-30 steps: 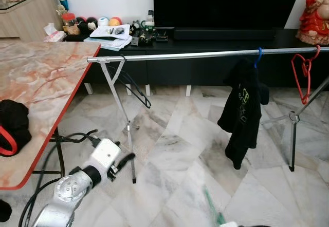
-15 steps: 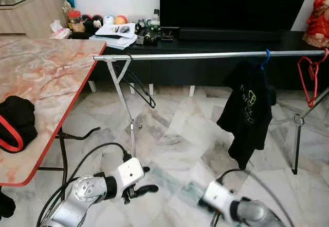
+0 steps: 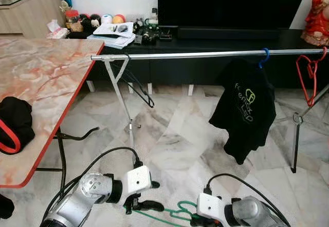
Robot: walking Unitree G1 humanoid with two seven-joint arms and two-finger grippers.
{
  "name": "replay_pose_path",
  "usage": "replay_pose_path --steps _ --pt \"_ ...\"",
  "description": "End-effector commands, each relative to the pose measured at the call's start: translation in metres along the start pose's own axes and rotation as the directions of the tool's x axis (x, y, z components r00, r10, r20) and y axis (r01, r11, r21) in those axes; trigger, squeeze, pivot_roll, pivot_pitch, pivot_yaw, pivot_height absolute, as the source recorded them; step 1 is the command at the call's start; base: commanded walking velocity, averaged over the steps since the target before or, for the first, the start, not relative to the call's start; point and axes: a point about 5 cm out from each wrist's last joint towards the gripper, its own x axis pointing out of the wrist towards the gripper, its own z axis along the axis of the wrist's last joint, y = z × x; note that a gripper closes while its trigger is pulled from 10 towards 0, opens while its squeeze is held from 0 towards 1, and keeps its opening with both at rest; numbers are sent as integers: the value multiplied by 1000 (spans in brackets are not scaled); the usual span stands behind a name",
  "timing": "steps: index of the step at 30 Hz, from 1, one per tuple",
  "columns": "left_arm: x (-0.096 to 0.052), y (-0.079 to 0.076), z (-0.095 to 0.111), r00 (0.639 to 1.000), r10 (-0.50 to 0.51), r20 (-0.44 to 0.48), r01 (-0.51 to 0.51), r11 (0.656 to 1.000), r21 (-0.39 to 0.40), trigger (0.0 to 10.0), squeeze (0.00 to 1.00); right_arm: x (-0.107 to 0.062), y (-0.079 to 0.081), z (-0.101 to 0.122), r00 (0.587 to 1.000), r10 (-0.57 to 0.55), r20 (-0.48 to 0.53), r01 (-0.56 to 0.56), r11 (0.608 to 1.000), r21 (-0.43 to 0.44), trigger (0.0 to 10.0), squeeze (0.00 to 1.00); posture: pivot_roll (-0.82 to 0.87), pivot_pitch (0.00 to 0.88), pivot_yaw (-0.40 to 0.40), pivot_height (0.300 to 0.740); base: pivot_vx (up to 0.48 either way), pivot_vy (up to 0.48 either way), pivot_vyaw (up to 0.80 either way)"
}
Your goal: Hang hanger
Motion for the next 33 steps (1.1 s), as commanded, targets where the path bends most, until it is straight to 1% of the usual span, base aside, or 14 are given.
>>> replay_pose_path --steps 1,2,3,4,10,14,20,22,27,32,33 --pt "-3 2 -1 999 -31 -38 32 999 7 10000 0 0 -3 9 999 6 32 -6 1000 -22 10000 0 -11 54 0 740 0 0 0" --pt "-3 2 -1 998 -38 -43 39 999 5 10000 0 0 -4 10 999 5 39 -4 1000 -25 10000 0 -13 54 1 740 0 0 0" --pt "0 2 -2 998 -45 -44 45 999 10 10000 0 -1 -9 24 994 29 101 -26 999 -35 10000 0 -18 56 2 740 0 0 0" --pt "0 2 -1 998 -45 -42 46 999 11 10000 0 -2 -11 28 992 39 117 -34 998 -43 10000 0 -20 57 2 740 0 0 0" --pt "6 4 0 998 -53 -32 53 999 -6 10000 0 -5 -16 43 986 117 117 -102 986 -133 10000 0 -17 63 -2 740 0 0 0" --pt "7 4 0 998 -61 -34 60 998 -23 10000 0 -7 -19 48 985 124 122 -105 983 -153 10000 0 -16 67 -3 740 0 0 0" --pt "8 4 -1 996 -85 -41 83 995 -47 10000 0 -7 -21 56 982 126 143 -103 982 -161 10000 0 -15 69 -3 740 0 0 0" --pt "9 3 -3 994 -101 -53 96 992 -81 10000 0 -8 -23 59 981 113 155 -86 982 -167 10000 0 -15 70 -3 740 0 0 0" --pt "9 3 -4 992 -110 -57 105 991 -86 10000 0 -8 -24 61 980 115 165 -87 982 -165 10000 0 -18 70 -2 740 0 0 0" --pt "10 3 -4 992 -119 -45 114 987 -114 10000 0 -9 -25 62 979 105 177 -76 984 -162 10000 0 -18 71 -2 740 0 0 0" --pt "10 3 -4 992 -121 -42 115 986 -119 4824 0 -10 -26 63 978 96 188 -67 986 -156 10000 0 -18 73 -2 740 0 0 0"
